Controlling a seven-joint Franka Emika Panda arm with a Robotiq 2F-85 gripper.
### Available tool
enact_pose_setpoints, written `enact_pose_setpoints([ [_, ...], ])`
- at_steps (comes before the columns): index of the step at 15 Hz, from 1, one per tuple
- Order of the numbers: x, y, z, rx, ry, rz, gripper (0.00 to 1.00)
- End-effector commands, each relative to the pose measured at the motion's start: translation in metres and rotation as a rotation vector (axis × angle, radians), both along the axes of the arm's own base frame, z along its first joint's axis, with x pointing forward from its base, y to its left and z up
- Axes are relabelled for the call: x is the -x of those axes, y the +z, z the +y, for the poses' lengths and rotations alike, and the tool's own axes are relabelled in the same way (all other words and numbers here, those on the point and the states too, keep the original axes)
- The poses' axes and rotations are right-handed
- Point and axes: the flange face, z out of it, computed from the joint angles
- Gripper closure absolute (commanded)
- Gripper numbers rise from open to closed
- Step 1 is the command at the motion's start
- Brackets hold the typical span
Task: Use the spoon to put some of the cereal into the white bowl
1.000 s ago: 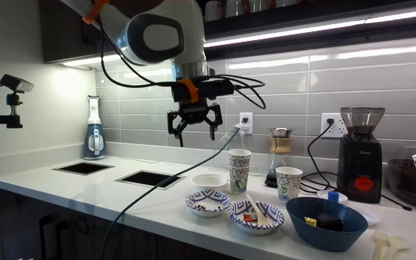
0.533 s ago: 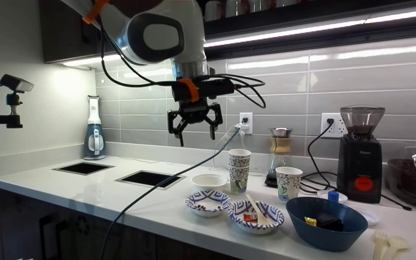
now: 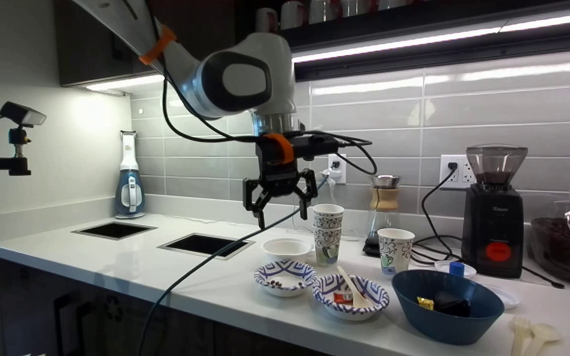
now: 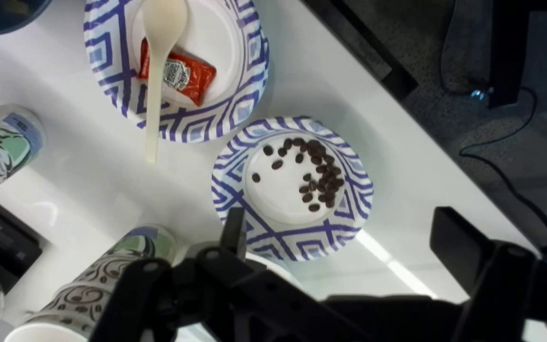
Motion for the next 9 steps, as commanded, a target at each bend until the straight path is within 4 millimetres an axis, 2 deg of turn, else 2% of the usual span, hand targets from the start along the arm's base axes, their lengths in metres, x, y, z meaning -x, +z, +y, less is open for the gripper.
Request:
enact_pose_setpoints([
  [1, -0.039, -0.018, 0.001, 0.118, 0.051, 0.015, 0.0],
  [5, -0.069, -0.04, -0.002, 0.238, 0.076, -0.029, 0.0],
  [9, -0.092, -0.063, -0.011, 0.278, 0.041, -0.096, 0.0],
])
